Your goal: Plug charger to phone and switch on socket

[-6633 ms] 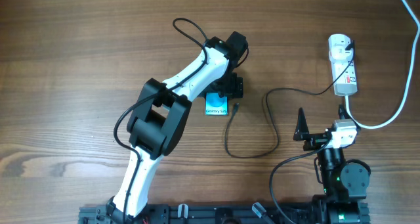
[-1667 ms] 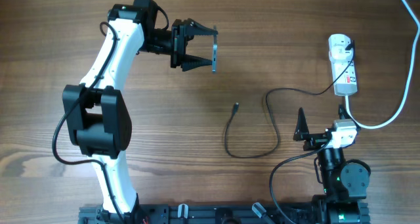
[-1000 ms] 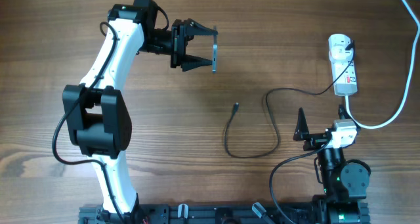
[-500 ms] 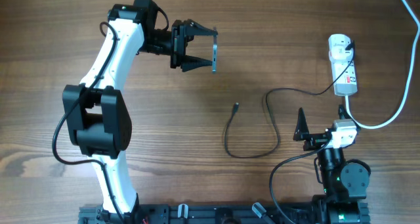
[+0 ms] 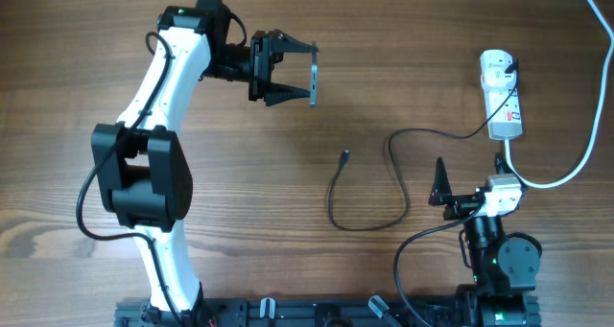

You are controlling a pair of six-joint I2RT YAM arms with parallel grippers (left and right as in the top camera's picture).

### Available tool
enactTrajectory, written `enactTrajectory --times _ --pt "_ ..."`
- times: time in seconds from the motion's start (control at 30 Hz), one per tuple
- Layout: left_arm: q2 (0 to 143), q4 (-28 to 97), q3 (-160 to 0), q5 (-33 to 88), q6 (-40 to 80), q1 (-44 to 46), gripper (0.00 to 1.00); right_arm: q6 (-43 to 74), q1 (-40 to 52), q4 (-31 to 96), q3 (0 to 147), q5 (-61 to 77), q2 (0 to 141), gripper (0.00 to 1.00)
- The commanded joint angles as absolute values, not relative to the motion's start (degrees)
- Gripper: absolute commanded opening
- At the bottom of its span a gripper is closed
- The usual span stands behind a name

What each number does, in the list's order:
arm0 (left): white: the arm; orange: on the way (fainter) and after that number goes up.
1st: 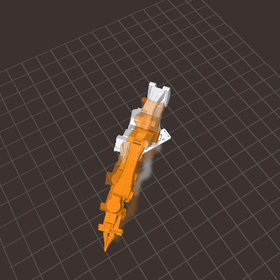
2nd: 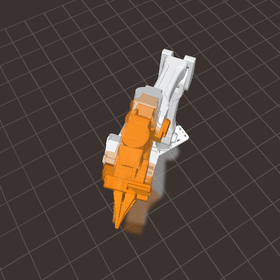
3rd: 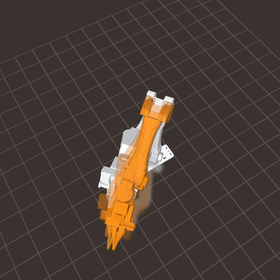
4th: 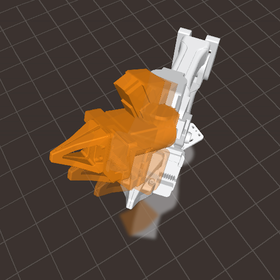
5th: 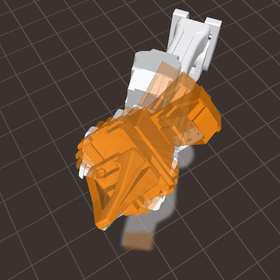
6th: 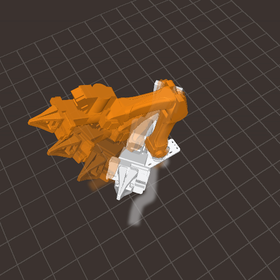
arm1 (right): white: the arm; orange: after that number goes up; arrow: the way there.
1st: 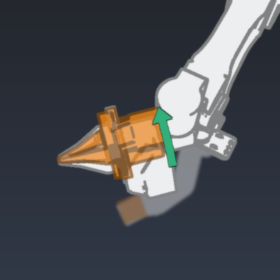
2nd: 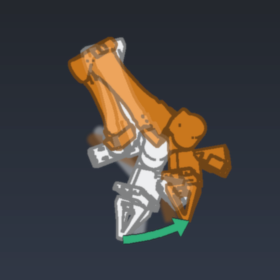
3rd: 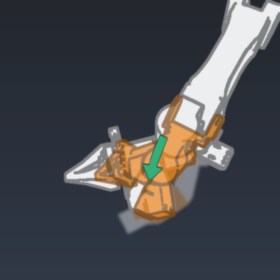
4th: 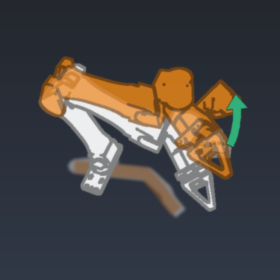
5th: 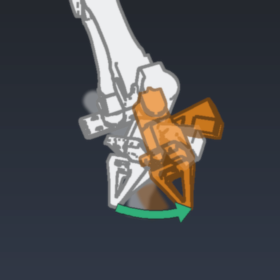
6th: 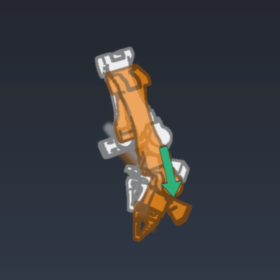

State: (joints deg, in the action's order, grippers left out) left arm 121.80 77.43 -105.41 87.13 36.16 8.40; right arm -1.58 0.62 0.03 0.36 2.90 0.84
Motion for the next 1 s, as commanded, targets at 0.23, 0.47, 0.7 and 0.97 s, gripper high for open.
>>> enactTrajectory --times 0.23,0.47,0.7,0.97 --pt "119.3 79.4 -106.9 90.3 36.5 8.2 0.66 -1.3 0.8 -0.1 0.3 2.5 0.5 1.0" --pt "119.3 79.4 -106.9 90.4 36.3 8.1 0.66 -1.3 0.8 -0.1 0.3 2.5 0.5 1.0" --pt "119.3 79.4 -106.9 90.4 36.3 8.1 0.67 13.8 0.8 -2.7 0.3 15.5 0.5 1.0" --pt "119.3 79.4 -106.9 90.4 36.3 8.1 0.67 55.9 0.8 -18.0 3.5 32.4 0.7 1.0"
